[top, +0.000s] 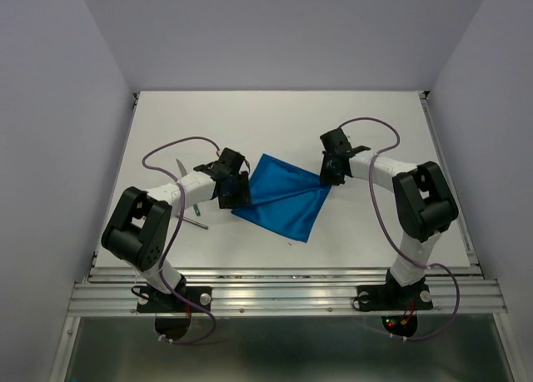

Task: Fold the napkin into a case and place the utensils inside
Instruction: Move the upper triangle-folded napkin to the center of the board.

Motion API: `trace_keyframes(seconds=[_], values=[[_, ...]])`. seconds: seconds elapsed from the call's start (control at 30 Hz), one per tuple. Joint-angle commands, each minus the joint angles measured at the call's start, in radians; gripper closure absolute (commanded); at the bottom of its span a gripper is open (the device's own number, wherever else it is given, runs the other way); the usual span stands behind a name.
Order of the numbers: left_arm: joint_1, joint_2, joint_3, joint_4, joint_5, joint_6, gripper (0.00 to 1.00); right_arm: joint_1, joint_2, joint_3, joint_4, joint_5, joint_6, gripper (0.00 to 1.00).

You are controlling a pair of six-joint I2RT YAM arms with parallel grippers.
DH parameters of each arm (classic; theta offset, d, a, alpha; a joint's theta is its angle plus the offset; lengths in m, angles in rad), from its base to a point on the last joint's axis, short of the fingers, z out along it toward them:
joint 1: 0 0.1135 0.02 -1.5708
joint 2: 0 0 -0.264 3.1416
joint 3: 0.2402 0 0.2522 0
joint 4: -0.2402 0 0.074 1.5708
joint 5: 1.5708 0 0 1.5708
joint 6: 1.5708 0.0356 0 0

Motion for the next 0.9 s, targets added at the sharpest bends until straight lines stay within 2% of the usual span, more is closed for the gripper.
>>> trace_keyframes(seconds=[0.0, 0.13, 0.57, 0.7, 0.87], values=[[0.002, -0.007, -0.015, 0.015, 0.012, 0.0, 0.41, -0.01, 0.049, 0.052, 0.01, 0.088, -0.037, 0.78], [0.002, -0.012, -0.017, 0.015, 0.021, 0.004, 0.41, -0.01, 0.044, 0.074, 0.005, 0.084, -0.05, 0.78], [0.002, 0.004, -0.003, 0.015, 0.036, 0.015, 0.42, -0.01, -0.17, 0.066, -0.03, 0.022, -0.067, 0.75], [-0.007, 0.007, -0.046, 0.064, 0.125, -0.022, 0.43, -0.01, -0.221, 0.042, -0.036, -0.024, -0.054, 0.74], [-0.066, -0.036, -0.08, 0.104, 0.165, -0.106, 0.43, -0.01, -0.27, 0.022, -0.044, -0.044, -0.041, 0.74]])
